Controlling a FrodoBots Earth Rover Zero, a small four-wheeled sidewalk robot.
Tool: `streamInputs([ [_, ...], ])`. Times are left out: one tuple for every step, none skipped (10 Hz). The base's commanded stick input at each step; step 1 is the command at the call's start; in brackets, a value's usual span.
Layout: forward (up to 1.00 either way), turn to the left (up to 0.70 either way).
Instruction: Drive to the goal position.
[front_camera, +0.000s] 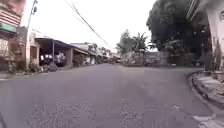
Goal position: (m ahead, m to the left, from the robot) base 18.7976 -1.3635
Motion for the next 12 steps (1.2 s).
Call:
streamInputs([
  [1.0, 0.0],
  [1.0, 0.0],
  [1.0, 0.0],
  [1.0, 0.0],
  [1.0, 0.0],
  [1.0, 0.0],
  [1.0, 0.0],
  [1.0, 0.0],
  [1.0, 0.0],
  [1.0, 0.0],
  [1.0, 0.0],
  [1.0, 0.0],
])
